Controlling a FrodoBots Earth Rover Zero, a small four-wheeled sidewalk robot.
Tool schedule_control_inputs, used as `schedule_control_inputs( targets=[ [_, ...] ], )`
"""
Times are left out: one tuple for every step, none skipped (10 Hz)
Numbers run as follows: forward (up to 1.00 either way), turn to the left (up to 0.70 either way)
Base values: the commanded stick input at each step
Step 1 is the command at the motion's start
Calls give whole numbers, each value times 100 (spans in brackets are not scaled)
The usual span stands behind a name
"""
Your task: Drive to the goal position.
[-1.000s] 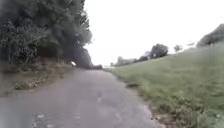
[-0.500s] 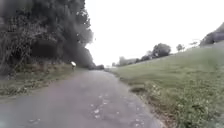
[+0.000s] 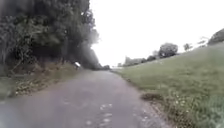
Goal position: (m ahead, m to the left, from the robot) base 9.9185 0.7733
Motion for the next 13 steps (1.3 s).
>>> schedule_control_inputs(
  targets=[
    [100,14],
    [100,6],
    [100,9],
    [100,10],
    [100,37],
    [100,24],
    [100,11],
    [100,3],
    [100,2],
    [100,2],
    [100,1],
    [100,-2],
    [100,-2]
  ],
)
